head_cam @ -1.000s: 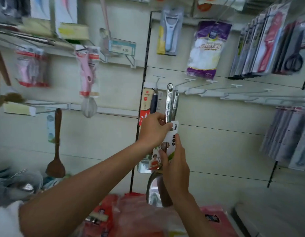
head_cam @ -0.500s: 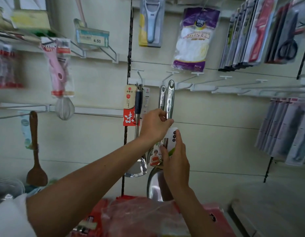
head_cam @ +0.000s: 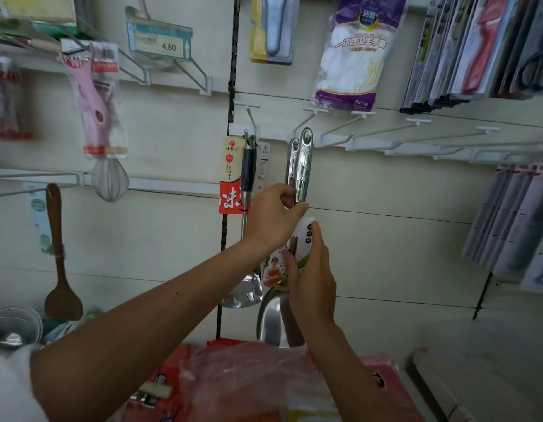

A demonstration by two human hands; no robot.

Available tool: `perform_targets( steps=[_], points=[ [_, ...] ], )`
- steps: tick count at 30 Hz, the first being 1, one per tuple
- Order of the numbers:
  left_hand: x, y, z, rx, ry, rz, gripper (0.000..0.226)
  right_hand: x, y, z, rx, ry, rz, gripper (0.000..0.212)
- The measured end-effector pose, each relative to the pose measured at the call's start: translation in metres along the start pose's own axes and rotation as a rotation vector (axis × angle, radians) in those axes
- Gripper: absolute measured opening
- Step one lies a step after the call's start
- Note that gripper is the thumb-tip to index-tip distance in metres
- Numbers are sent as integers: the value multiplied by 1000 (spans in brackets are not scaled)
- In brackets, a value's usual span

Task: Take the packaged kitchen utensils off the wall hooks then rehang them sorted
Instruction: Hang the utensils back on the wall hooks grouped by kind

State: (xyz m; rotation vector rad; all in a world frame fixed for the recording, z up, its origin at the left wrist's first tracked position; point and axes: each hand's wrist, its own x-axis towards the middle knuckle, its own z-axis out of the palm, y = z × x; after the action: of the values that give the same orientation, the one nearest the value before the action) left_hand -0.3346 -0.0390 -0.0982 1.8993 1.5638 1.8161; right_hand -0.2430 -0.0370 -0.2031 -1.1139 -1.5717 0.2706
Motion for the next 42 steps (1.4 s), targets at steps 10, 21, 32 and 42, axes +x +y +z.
perform_targets(
  steps=[10, 21, 32, 42],
  points=[
    [25, -22, 16, -8, -31, -84, 34, 25, 13, 22, -7, -34, 18, 72],
    [67, -52, 54, 49, 8, -135, 31, 79, 44, 47, -30, -84, 3, 72],
    [54, -53, 48, 2, -16, -135, 61, 75, 54, 53, -102, -32, -75, 76],
    [-51, -71, -136, 669, -50, 212, 77, 2, -36, 75, -125, 61, -474, 69]
  ],
)
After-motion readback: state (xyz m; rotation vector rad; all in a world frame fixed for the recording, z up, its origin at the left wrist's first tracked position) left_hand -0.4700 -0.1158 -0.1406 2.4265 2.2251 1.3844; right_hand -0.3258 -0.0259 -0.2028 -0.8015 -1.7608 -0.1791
